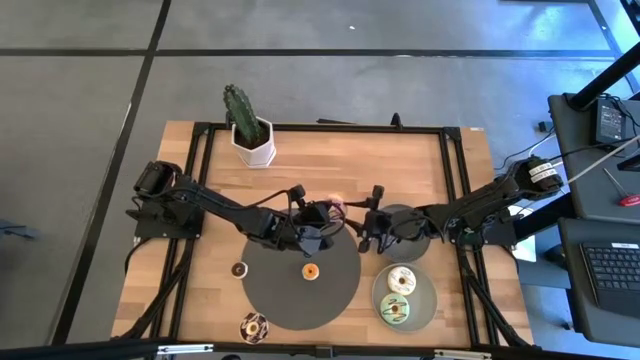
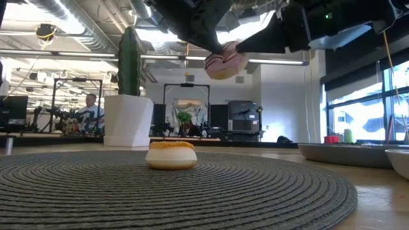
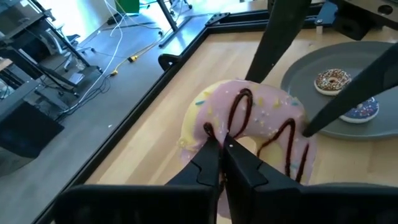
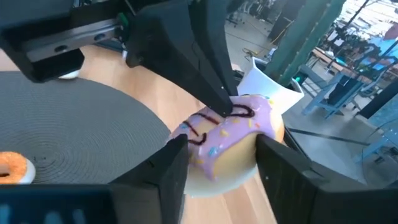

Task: Pick & Place donuts
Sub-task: Put the large pink donut on the light gray plate

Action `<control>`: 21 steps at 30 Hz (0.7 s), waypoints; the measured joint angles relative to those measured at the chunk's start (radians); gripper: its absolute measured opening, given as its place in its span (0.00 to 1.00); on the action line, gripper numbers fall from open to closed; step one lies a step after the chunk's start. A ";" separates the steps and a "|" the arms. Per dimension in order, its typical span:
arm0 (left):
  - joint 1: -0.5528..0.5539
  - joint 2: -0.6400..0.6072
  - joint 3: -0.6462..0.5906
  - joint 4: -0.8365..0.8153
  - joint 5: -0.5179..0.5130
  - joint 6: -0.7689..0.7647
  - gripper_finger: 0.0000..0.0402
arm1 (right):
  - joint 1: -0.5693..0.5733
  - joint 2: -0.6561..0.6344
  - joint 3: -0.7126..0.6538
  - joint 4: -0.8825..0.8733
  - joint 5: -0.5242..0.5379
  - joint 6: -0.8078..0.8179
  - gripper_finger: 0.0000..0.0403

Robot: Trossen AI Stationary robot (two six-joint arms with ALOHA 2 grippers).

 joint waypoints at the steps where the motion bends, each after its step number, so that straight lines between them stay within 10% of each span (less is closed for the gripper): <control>1: 0.000 0.000 0.000 0.000 0.000 0.000 0.02 | 0.000 0.000 0.000 -0.002 0.000 0.001 0.44; 21: -0.002 0.000 0.000 0.000 0.000 0.026 0.12 | 0.001 0.000 0.000 -0.009 0.062 0.001 0.04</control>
